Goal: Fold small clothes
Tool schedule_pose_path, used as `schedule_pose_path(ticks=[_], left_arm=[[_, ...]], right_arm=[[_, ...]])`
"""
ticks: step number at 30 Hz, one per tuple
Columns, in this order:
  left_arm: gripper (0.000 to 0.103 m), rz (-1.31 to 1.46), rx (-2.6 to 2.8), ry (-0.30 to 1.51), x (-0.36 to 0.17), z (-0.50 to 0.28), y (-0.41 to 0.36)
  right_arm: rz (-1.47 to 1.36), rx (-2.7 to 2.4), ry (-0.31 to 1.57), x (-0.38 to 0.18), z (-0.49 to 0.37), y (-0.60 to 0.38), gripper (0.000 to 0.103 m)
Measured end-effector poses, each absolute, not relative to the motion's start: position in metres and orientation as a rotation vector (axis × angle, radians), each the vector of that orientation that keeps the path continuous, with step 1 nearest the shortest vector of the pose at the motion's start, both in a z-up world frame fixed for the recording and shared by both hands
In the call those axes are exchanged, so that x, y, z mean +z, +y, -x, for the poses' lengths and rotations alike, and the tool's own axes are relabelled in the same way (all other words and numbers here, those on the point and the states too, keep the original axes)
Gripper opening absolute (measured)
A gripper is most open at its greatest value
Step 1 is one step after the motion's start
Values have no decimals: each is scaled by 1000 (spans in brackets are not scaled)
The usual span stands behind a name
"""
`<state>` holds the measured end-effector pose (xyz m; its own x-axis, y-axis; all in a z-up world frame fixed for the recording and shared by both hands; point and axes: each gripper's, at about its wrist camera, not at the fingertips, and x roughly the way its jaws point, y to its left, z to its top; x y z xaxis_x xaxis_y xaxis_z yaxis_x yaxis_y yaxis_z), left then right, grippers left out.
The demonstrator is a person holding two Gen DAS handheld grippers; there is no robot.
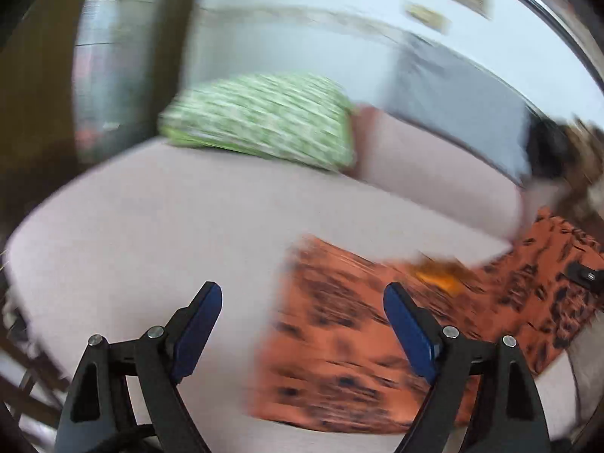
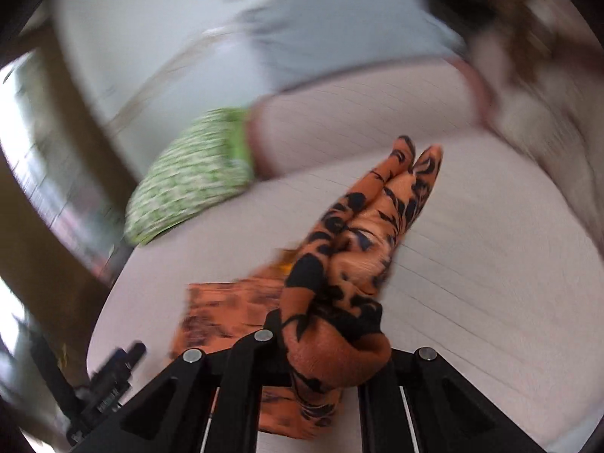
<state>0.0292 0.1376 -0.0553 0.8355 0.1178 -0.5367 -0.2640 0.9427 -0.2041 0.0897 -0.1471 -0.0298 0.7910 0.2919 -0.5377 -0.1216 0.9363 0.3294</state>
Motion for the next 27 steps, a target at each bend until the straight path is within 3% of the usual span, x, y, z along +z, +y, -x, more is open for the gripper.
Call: schedule_pose_path(ticks=[3, 6, 10, 21, 24, 27], left_arm=[[88, 354, 371, 557, -76, -15, 192], [87, 475, 476, 621, -101, -9, 229], [87, 554, 468, 600, -106, -3, 246], [87, 535, 401, 603, -105, -12, 240], [87, 552, 408, 611, -107, -12, 242], [87, 549, 400, 620, -108, -11, 241]], right_arm=[[-150, 334, 633, -26, -96, -64, 9], [-67, 407, 723, -59, -111, 4, 9], [22, 463, 999, -166, -144, 77, 10], [-21, 507, 810, -80, -125, 66, 10], [30, 528, 866, -114, -115, 90, 13], [136, 524, 994, -172, -123, 109, 27]])
